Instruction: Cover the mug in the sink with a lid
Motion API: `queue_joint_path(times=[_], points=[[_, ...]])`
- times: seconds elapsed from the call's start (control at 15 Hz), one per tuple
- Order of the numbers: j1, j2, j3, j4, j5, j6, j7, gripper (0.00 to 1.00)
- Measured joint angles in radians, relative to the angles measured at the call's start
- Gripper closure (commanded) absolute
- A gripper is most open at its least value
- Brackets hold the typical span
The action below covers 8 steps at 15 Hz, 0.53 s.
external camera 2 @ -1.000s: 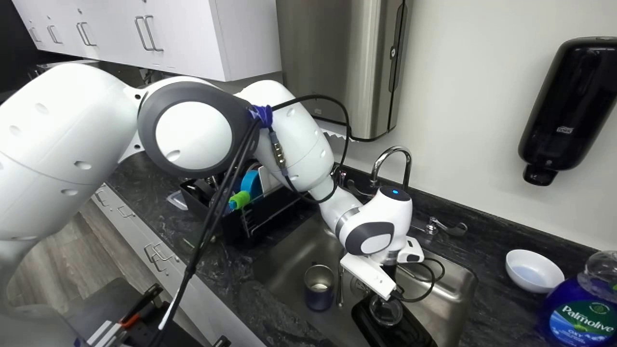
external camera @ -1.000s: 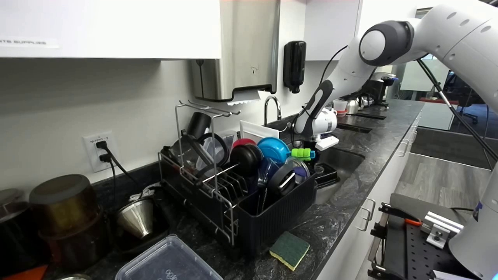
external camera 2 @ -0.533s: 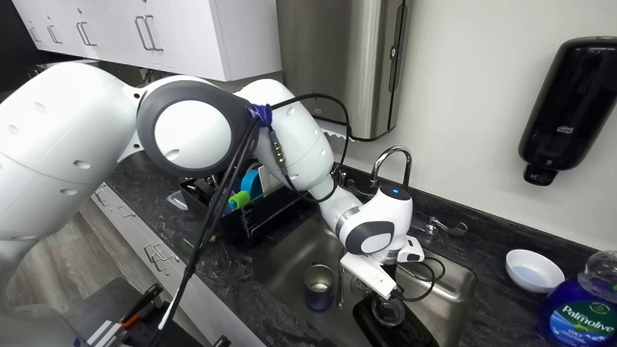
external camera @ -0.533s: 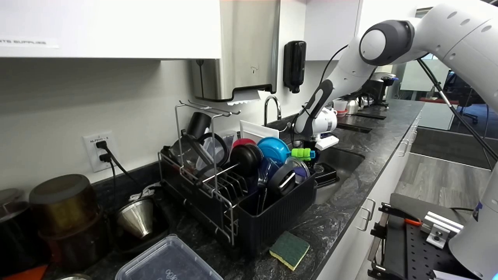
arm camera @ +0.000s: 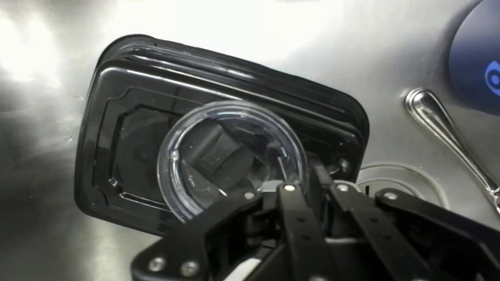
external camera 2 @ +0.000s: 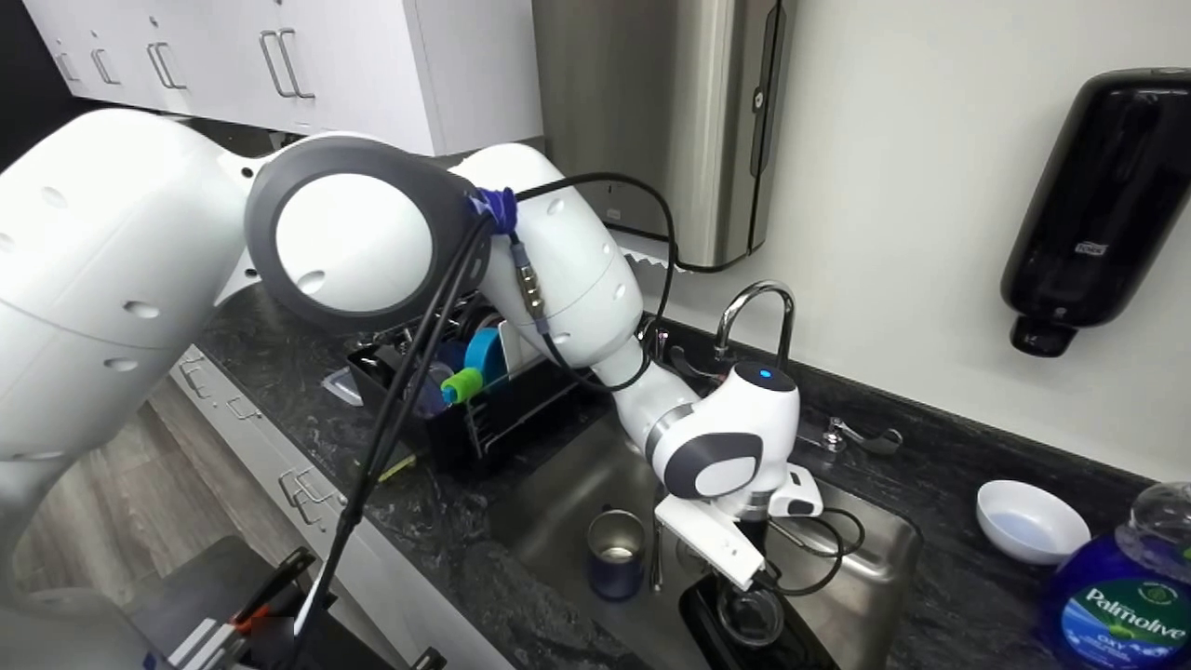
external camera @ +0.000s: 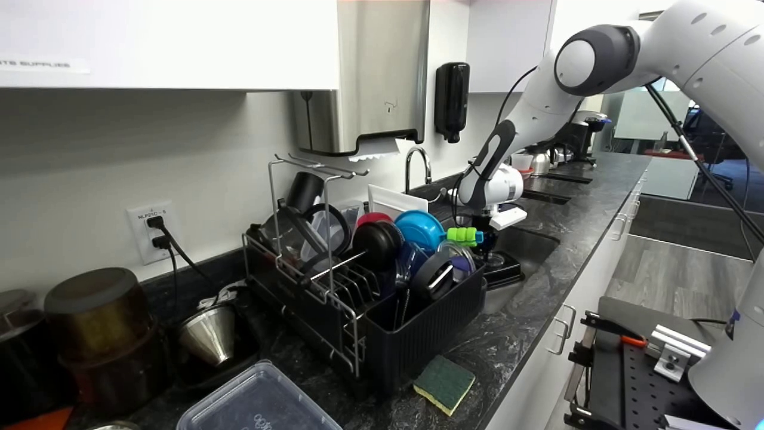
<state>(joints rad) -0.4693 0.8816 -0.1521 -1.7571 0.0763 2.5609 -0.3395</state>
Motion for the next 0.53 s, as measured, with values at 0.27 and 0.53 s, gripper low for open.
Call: queue_joint_path(times=[0.27, 0.53], points=[[0.004, -0.041, -0.006, -0.063, -0.013, 0.025, 0.005, 0.97], [0.024, -0.098, -0.008, -0.135, -0.04, 0.076, 0.025, 0.97]])
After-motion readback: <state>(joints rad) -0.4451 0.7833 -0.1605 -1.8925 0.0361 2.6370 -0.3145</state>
